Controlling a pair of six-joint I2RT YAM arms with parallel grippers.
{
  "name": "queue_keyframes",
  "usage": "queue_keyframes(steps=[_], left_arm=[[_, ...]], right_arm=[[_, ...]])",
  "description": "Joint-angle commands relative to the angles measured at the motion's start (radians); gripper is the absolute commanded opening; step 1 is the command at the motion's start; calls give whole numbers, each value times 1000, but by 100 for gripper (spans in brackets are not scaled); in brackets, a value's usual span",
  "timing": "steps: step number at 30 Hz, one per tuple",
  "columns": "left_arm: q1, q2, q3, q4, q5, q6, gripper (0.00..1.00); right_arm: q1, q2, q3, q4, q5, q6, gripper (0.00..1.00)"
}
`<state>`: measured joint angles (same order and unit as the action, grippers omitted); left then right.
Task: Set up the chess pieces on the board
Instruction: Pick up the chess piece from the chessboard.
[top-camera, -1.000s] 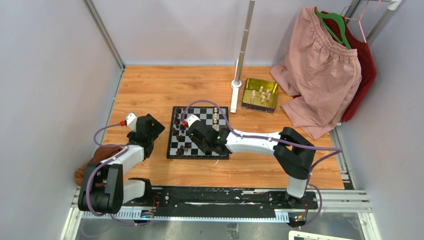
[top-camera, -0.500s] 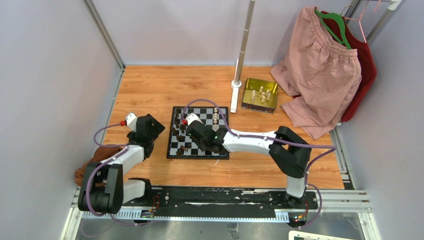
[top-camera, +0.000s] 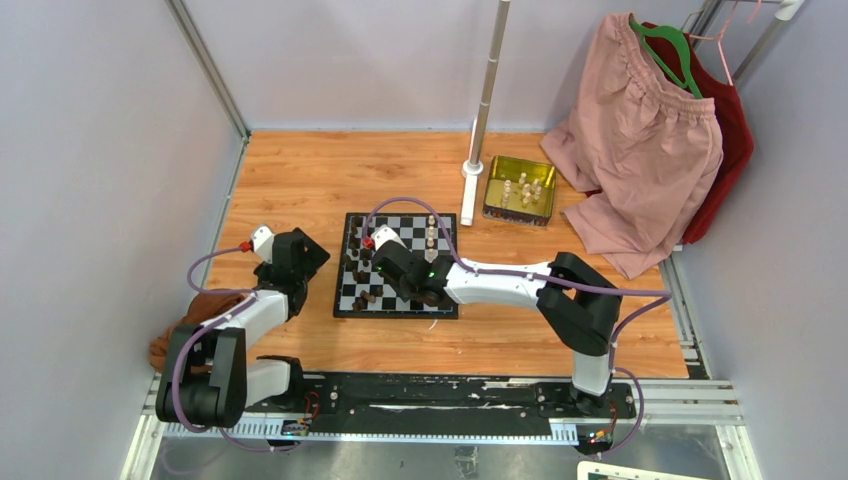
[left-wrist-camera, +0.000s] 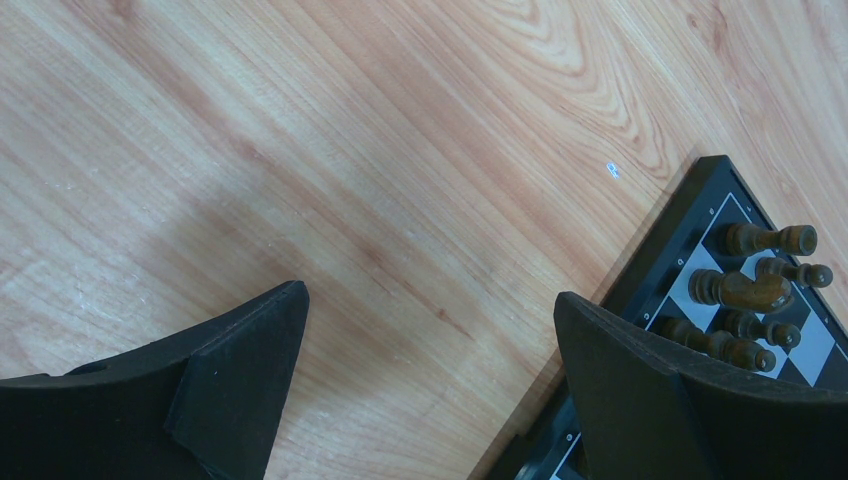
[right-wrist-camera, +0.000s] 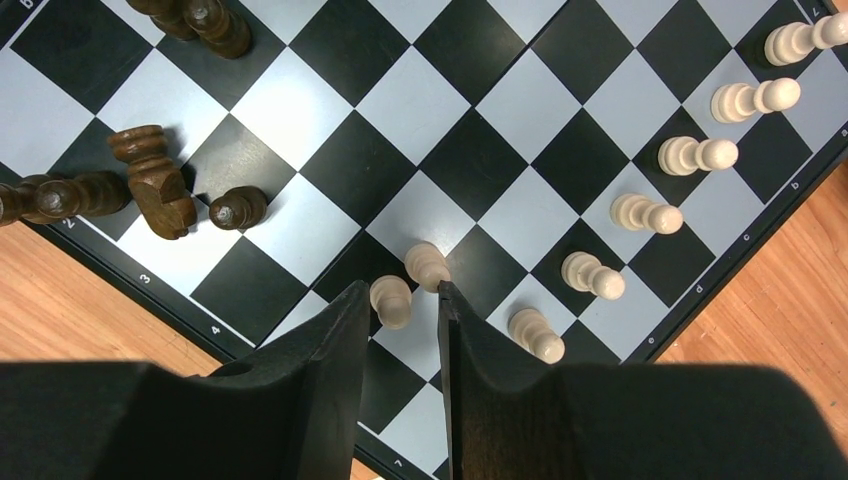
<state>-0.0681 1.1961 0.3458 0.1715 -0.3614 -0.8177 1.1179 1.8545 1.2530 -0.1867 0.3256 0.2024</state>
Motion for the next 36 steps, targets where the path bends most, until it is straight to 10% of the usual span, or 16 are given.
queue_keyframes(steps=[1,36], left_arm=[[-4,-3,2,12,-6,13,100],[-5,-7,0,16,-4,17,100]], right_arm=[[14,-12,-21,13,17,15,35],[31,-19,-50,53,29,18,26]])
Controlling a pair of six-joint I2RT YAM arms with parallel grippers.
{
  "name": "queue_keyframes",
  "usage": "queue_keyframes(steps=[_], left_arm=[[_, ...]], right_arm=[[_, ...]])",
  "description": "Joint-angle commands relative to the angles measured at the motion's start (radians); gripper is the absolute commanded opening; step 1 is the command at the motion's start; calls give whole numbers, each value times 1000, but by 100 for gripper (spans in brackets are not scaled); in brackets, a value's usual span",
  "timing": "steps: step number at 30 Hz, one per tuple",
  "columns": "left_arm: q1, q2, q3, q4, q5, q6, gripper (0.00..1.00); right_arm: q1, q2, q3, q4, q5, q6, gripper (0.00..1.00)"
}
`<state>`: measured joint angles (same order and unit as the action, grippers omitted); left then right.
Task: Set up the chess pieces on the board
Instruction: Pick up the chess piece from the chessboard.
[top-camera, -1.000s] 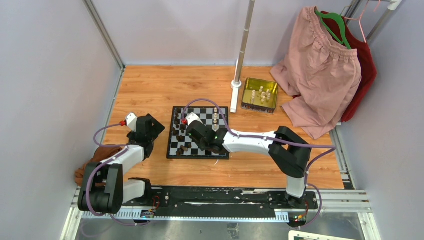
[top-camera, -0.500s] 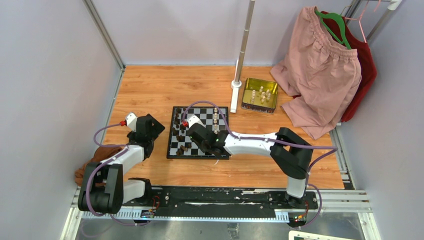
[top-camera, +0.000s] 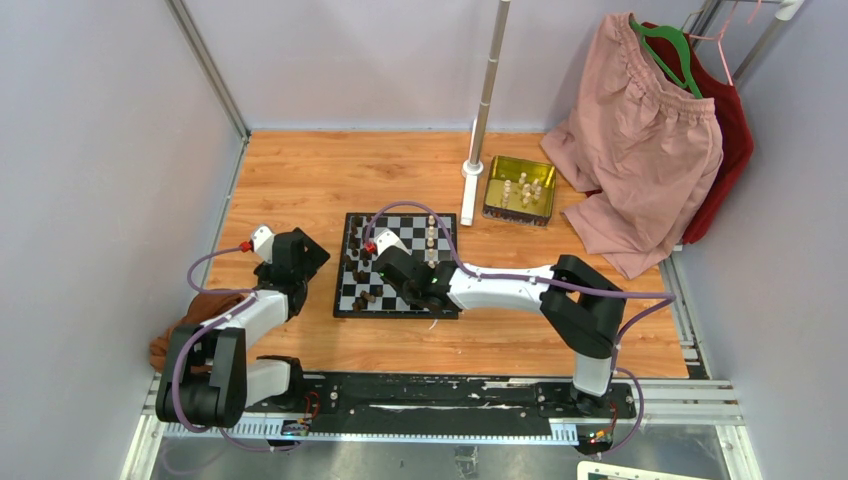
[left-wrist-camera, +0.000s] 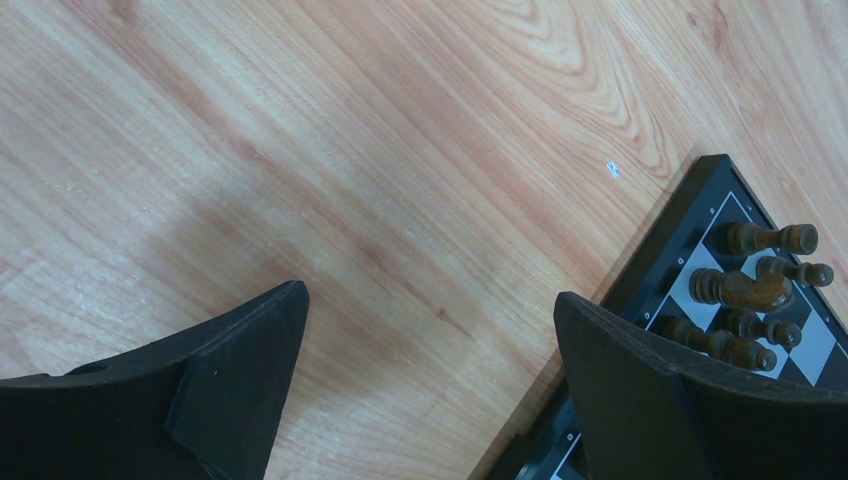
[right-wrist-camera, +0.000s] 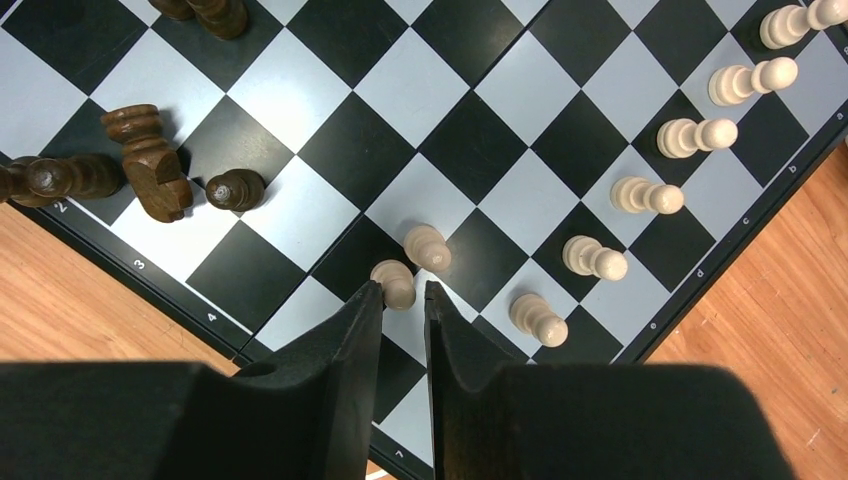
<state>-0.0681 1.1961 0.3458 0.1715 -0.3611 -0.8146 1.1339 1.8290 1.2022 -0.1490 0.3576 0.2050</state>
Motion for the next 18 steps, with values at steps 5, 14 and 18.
queue_keyframes(steps=[5,14,18], left_arm=[[-5,-4,1,15,-4,14,100],[-4,-1,4,15,-4,14,100],[-5,-2,2,15,-6,11,100]], right_arm=[[14,20,11,18,-11,12,24],[15,-3,9,13,-18,0,2],[19,-23,6,6,-22,-5,0]])
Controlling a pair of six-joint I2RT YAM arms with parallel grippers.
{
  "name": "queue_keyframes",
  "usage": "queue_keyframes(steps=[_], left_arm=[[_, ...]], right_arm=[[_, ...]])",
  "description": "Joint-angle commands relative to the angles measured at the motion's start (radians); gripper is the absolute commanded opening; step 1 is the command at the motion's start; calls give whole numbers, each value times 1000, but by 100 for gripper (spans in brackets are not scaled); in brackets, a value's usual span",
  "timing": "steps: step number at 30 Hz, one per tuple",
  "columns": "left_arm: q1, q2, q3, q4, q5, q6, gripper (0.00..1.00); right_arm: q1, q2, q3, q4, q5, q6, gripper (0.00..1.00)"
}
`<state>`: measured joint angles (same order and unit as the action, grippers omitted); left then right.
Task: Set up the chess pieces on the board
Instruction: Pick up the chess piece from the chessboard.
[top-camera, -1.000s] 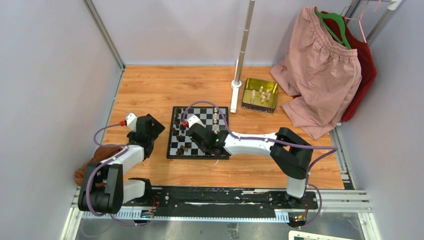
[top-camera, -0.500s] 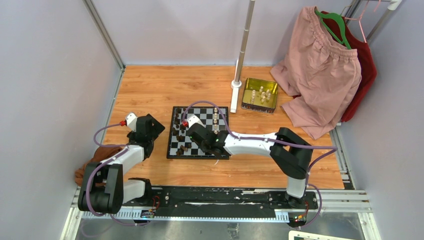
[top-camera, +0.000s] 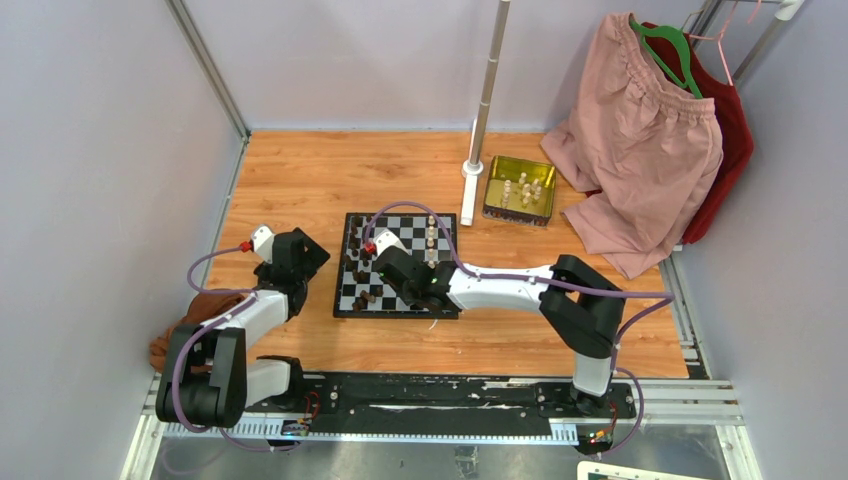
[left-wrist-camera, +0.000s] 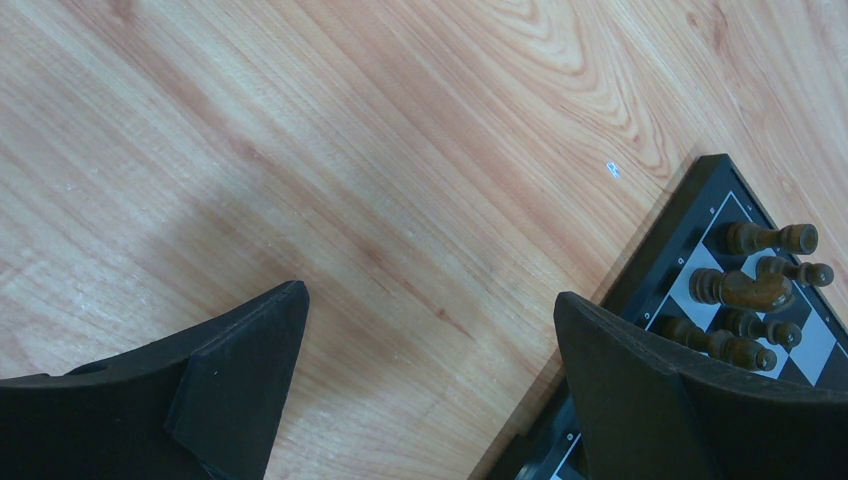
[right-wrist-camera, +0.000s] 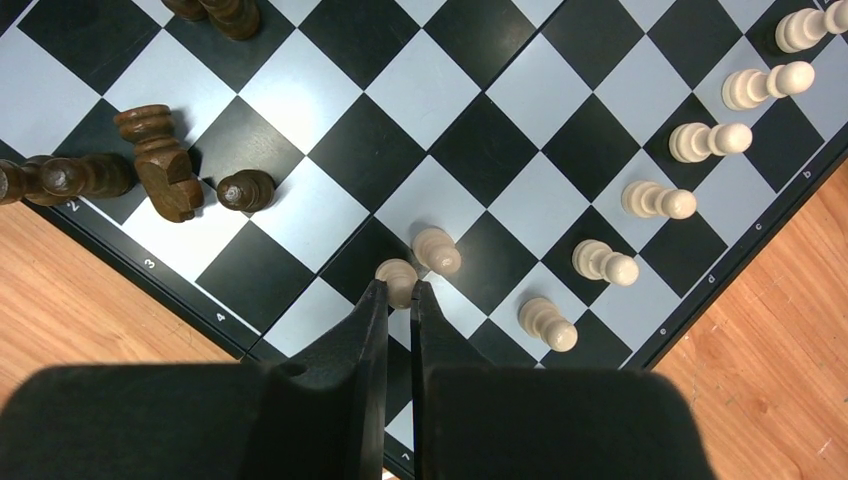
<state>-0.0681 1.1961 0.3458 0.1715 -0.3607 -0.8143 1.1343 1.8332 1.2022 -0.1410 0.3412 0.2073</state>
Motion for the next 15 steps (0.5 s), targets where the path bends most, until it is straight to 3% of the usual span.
queue_keyframes(steps=[1,15], left_arm=[[-5,-1,2,16,-7,10,100],[-5,-3,1,14,-6,12,100]], right_arm=[[20,-31,6,-3,-4,-9,0],[44,-113,-47,-36,59,2,0]])
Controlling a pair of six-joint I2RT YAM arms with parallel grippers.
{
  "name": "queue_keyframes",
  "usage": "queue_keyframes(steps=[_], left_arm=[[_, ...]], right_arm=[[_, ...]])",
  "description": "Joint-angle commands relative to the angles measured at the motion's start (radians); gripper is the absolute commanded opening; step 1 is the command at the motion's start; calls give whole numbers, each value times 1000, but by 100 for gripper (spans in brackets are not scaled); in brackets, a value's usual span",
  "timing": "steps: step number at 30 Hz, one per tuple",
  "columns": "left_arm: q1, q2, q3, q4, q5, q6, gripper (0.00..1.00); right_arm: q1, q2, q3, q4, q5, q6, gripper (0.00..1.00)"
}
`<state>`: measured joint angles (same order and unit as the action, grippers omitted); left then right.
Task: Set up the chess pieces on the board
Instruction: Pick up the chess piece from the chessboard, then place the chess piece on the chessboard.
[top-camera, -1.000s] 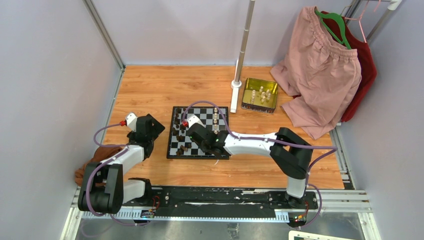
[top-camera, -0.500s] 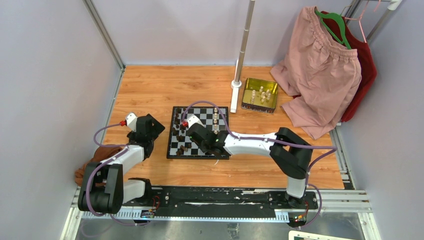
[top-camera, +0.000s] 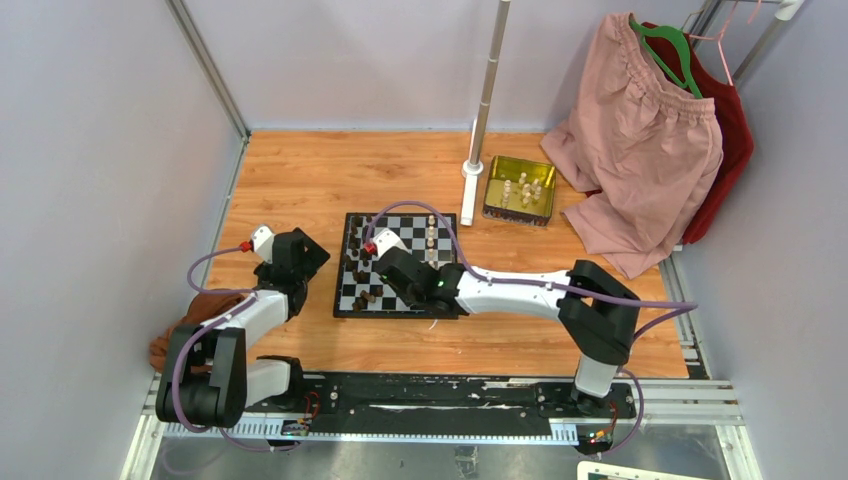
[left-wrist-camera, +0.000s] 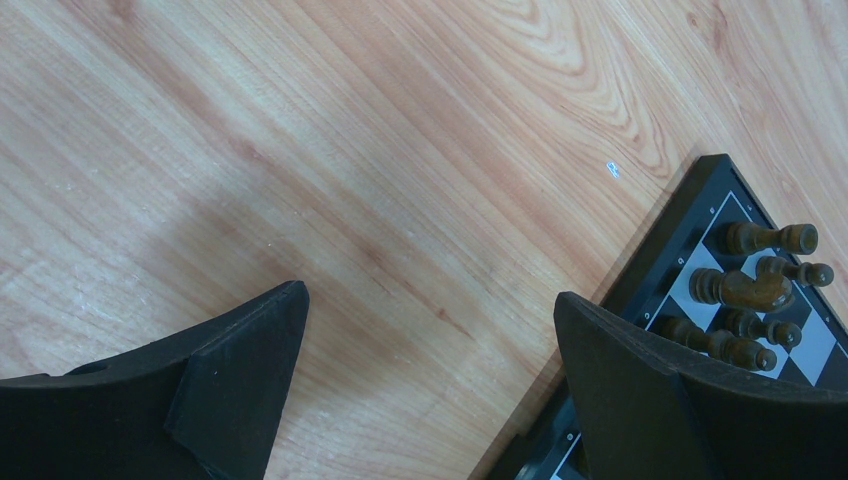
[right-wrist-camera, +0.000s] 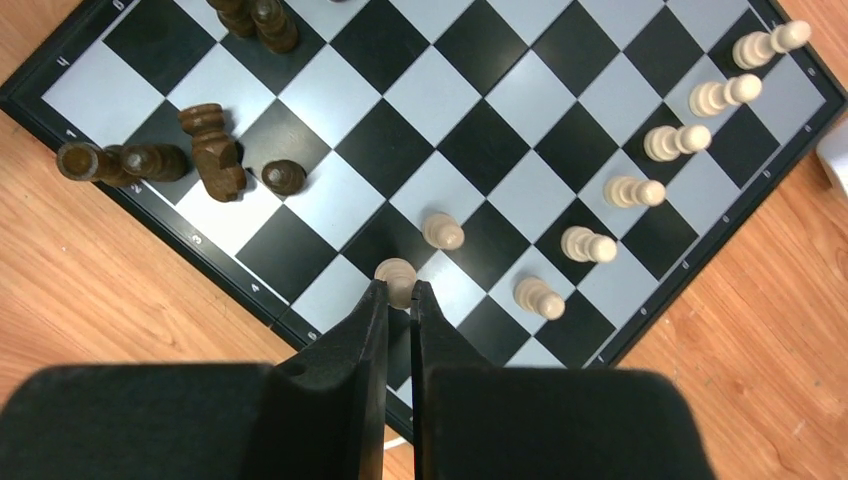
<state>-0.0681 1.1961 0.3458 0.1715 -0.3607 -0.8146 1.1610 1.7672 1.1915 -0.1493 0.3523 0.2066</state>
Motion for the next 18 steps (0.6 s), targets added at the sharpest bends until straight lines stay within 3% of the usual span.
queue_keyframes(steps=[1,18], left_arm=[[-5,-5,1,15,-6,12,100],[-5,-8,-1,14,-4,15,100]], right_arm=[[16,-51,-43,-32,54,7,0],[3,-100,-139,-42,116,44,0]])
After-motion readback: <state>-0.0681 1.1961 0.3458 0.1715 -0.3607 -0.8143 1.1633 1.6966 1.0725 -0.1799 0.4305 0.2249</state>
